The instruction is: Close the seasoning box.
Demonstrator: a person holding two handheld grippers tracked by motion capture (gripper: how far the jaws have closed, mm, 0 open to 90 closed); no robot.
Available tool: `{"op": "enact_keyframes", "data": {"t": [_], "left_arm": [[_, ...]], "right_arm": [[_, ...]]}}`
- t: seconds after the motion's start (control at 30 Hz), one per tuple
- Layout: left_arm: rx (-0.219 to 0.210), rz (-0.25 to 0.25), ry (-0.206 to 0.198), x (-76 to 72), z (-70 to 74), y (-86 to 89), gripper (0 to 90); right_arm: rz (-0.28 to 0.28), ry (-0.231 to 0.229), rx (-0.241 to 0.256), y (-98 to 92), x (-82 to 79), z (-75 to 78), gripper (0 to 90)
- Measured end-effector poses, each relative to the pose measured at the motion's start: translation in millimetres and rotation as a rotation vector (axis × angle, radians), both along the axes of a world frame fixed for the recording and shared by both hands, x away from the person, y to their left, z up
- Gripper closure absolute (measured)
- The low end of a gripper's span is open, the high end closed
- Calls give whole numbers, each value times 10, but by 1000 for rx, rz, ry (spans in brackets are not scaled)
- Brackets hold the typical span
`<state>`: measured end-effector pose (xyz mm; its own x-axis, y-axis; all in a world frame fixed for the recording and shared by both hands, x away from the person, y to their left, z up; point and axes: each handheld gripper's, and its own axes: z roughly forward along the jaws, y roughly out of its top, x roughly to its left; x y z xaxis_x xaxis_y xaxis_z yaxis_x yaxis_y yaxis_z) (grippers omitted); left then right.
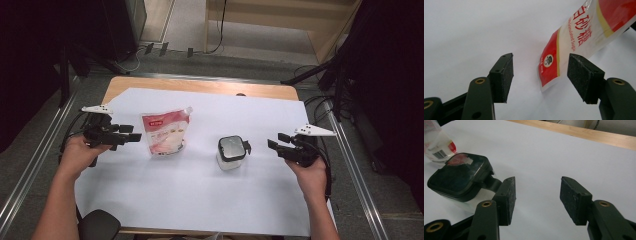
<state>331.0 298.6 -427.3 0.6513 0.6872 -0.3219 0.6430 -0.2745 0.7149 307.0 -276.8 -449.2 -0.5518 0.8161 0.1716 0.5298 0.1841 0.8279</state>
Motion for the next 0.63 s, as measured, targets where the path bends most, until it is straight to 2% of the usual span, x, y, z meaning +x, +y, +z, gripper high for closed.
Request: {"op": "enact_keyframes", "data": {"t": [0.1, 0.27, 0.63], "left_arm": [[-9, 4, -6, -4, 13, 11, 388], [7, 10, -2, 3, 0, 7, 388], [14, 6, 4, 12, -19, -13, 382]], "right_arm": [[-12, 1, 0, -56, 0, -24, 463], [-33, 10, 12, -115, 15, -57, 463], [-30, 14, 2, -103, 28, -91, 462]]}}
